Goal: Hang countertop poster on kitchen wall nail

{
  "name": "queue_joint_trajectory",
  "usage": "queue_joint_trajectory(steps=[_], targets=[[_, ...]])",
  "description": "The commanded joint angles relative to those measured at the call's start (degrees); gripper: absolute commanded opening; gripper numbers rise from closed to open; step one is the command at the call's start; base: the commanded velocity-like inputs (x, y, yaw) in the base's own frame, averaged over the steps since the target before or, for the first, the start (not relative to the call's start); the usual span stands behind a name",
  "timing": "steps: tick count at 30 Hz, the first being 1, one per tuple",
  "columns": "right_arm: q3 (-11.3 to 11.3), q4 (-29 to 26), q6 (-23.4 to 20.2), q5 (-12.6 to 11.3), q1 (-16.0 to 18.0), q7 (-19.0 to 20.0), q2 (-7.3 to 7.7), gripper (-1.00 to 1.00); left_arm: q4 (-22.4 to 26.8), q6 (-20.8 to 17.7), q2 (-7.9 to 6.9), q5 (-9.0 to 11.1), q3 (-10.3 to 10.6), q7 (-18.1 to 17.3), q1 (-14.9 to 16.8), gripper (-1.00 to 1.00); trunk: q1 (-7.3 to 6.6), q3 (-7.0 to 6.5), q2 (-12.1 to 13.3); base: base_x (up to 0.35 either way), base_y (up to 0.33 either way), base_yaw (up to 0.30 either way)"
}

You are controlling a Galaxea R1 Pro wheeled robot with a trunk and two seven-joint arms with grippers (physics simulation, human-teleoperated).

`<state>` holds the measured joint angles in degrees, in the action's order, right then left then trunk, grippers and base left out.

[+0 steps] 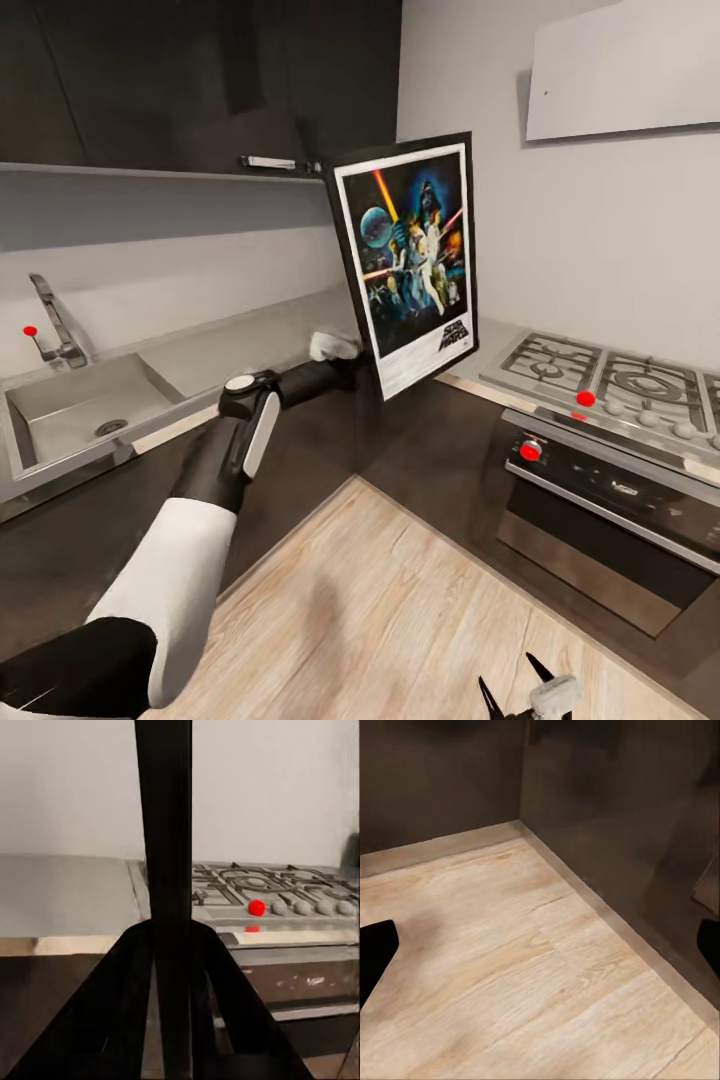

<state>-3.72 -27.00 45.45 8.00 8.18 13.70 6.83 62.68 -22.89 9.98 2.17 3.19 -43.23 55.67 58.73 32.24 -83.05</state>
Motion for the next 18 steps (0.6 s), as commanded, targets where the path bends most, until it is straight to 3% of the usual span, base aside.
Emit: queue_joint_trajectory(steps=[1,3,6,10,12,14,18], targets=[[-0.4,-1.5,-0.9,0.6,-0.4,1.0,0.3,1.0,1.5,-1.0,0.02,0.1,0.0,-0.7,-0.9,-1.0,0.0,0.05,0.0,0.0,0.0,0.0],[-0.5,-9.5,-8.0,0.1,-3.1,4.7,1.05,1.0,5.1,-2.9,-1.11,0.1,0.2,-2.5,-3.1,-1.0,0.0,0.05,0.0,0.0,0.0,0.0],[-0.7,-23.0,-18.8,-1.1,-7.5,10.0,1.37,1.0,6.8,-3.9,-2.16,0.1,0.3,-4.6,-4.8,-1.0,0.0,0.05,0.0,-0.008,0.0,0.0],[-2.2,-33.7,-29.1,-2.9,-10.2,15.1,1.52,1.0,7.4,-4.2,-2.56,0.0,0.3,-5.7,-6.4,-1.0,0.0,0.05,0.0,-0.139,0.0,0.0],[-6.4,-38.3,-35.0,-4.1,-11.0,21.1,1.49,1.0,7.6,-4.3,-3.42,0.1,0.4,-6.1,-6.9,-1.0,0.0,0.05,0.0,-0.271,0.0,0.0],[-11.6,-40.6,-37.9,-4.6,-11.3,27.4,1.4,1.0,7.6,-4.3,-4.74,0.1,0.4,-7.1,-7.2,-1.0,0.0,0.05,0.0,-0.191,0.0,0.0],[-15.0,-42.0,-39.4,-4.8,-11.5,31.1,1.38,1.0,7.4,-4.4,-5.63,0.0,0.4,-11.9,-7.4,-1.0,0.0,0.05,0.0,-0.123,0.0,0.0]])
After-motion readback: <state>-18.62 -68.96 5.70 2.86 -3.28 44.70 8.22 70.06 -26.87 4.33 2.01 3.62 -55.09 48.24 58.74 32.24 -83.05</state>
